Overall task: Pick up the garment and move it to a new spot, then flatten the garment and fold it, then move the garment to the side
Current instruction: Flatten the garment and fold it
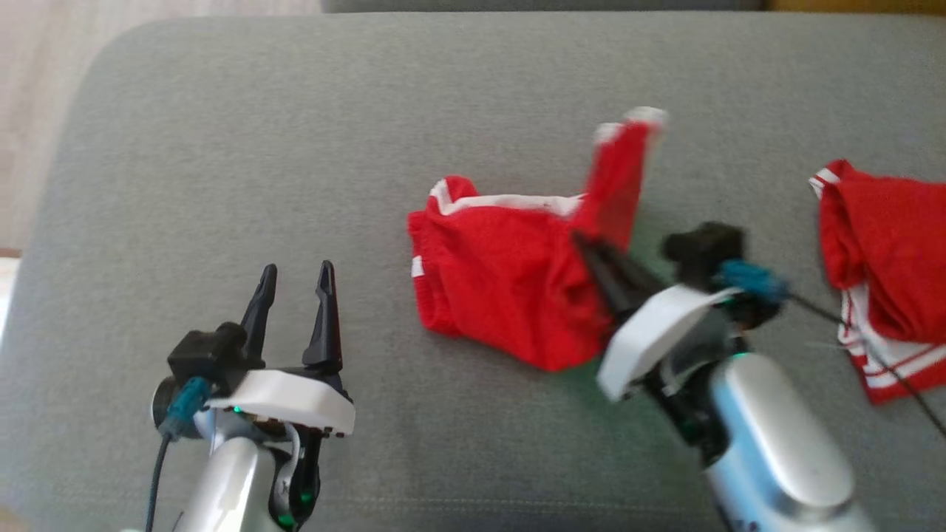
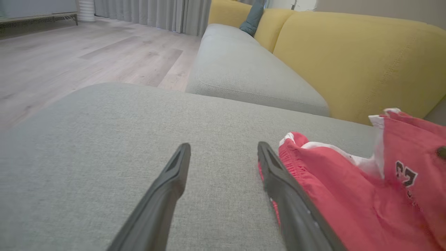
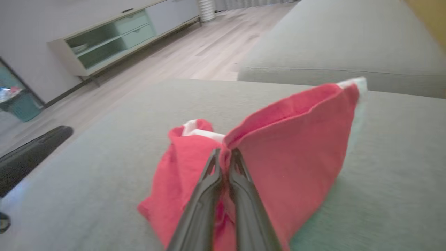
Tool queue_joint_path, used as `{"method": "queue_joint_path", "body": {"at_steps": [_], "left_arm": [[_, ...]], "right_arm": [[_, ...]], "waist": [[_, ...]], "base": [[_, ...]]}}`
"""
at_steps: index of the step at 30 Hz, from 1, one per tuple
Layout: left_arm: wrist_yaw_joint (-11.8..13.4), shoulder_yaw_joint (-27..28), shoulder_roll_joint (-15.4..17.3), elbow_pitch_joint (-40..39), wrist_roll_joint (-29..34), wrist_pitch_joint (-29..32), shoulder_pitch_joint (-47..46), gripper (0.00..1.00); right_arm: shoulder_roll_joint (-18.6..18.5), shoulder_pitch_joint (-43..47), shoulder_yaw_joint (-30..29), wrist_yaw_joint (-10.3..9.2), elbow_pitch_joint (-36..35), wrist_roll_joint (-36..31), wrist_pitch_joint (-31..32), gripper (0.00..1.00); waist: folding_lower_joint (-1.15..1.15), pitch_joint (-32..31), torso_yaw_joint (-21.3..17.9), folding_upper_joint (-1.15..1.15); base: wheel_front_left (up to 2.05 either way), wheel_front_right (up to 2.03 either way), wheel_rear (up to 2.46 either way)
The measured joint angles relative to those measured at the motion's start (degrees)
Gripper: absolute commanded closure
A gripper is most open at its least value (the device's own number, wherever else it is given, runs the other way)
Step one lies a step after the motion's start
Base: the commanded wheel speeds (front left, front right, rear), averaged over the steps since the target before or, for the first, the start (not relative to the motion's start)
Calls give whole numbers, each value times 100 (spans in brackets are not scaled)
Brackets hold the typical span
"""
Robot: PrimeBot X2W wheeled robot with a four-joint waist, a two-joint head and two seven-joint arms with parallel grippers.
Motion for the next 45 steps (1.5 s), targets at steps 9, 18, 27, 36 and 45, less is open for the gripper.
{"method": "queue_joint_path", "body": {"at_steps": [9, 18, 27, 36, 45], "left_arm": [[53, -118, 3, -7, -65, 0, -1, 0], [98, -144, 3, -11, -147, 0, -12, 0], [100, -125, 3, -7, -148, 0, -13, 0], [98, 68, 26, -8, 4, 0, -7, 0], [103, 270, 163, -90, 7, 0, 132, 0]], "right_arm": [[22, -66, 1296, 0, 330, 615, -66, 100], [21, -251, 1785, 0, 808, 982, -325, 5], [21, -480, 1779, 0, 778, 961, -1218, 0], [-305, -352, 55, 0, 350, 427, -1812, 0], [-372, 860, -1523, 0, -330, -110, -1629, 0]], "waist": [[0, 14, 330, 0], [0, 161, 466, 0], [0, 162, 367, 0], [0, -4, 63, 0], [0, -208, -280, 0]], "base": [[0, 0, 0], [0, 0, 0], [0, 0, 0], [0, 0, 0], [0, 0, 0]]}}
